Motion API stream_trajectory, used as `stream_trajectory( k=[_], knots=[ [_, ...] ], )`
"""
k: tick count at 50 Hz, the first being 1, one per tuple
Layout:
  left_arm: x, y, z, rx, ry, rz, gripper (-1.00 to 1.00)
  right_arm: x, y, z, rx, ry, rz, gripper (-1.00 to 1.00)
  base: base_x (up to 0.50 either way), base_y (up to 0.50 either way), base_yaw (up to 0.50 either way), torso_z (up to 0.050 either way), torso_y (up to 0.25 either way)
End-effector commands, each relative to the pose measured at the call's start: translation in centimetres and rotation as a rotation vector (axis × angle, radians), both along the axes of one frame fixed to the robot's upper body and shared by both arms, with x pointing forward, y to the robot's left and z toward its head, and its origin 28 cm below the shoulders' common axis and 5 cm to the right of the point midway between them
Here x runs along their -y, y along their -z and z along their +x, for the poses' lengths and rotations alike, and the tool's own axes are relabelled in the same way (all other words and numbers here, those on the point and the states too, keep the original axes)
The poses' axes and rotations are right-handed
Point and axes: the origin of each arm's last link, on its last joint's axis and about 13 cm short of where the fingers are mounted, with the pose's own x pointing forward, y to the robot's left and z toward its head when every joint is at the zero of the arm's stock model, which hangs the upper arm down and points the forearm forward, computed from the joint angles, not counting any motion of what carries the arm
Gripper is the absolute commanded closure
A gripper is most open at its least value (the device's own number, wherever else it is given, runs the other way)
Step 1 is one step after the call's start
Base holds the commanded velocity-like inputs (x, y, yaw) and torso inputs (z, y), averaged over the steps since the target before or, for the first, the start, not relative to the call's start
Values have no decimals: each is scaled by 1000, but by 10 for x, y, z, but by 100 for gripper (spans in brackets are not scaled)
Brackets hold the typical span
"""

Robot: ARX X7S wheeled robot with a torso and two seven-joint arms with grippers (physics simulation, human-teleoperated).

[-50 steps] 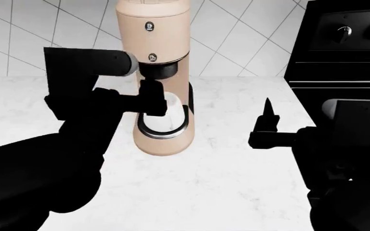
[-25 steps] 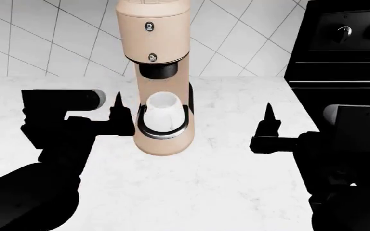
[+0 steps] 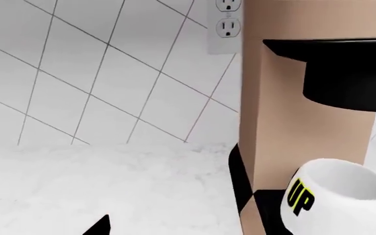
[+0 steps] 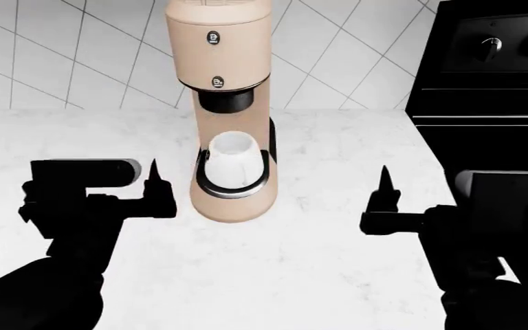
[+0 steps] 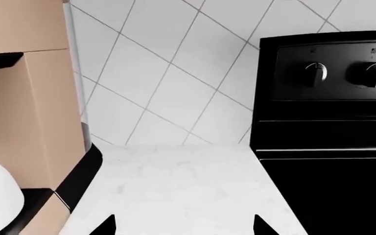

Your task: Press the button on the coffee machine to serve coffee.

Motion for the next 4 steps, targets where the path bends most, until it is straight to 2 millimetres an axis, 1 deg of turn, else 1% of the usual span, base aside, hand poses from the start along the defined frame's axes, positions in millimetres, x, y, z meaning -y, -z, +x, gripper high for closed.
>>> stream_trajectory(
  k=[1,4],
  knots=[
    [-4,10,-2,-27,-5,15,-100,2,9,1,-3,10,-8,-100,0,0,0,0,0],
    [-5,15,-4,-44,-13,6,-100,2,12,0,-3,14,-5,-100,0,0,0,0,0]
  ],
)
